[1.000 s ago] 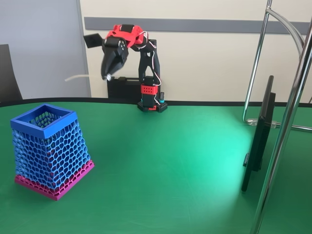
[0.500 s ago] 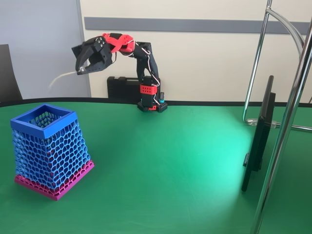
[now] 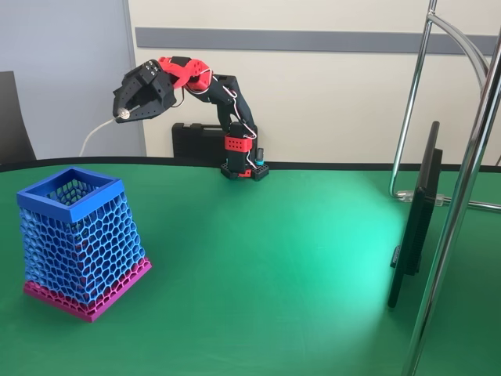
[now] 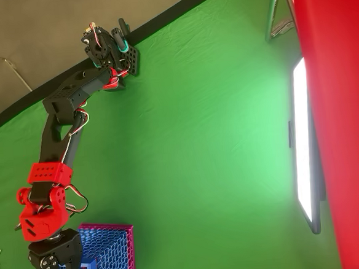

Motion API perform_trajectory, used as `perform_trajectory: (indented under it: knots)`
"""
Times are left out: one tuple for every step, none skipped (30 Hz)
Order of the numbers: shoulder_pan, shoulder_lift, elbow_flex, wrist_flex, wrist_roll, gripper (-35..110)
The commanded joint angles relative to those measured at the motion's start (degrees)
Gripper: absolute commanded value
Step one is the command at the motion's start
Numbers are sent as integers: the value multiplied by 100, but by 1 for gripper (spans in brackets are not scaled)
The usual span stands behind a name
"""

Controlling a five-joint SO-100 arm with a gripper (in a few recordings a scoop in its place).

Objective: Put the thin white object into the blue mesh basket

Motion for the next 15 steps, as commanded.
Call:
perform_trajectory:
  knots:
    - [70, -9, -272, -185, -97, 3]
    - [105, -44, -272, -237, -97, 4]
    - [149, -79, -272, -299, -88, 4]
    - [193, -105, -255, -369, -79, 5]
    - [229, -141, -237, -448, -79, 5]
    - [264, -167, -211, -536, -79, 6]
    - [299, -193, -185, -606, -79, 8]
    - [325, -202, -141, -703, -62, 9]
    - [352, -211, -105, -782, -62, 9]
    - [369, -229, -88, -844, -62, 10]
    - [387, -237, -70, -914, -62, 11]
    - [387, -264, -70, -967, -70, 12]
    - [387, -290, -62, -1011, -88, 12]
    - [378, -308, -62, -1037, -123, 13]
    - [352, -325, -53, -1081, -132, 13]
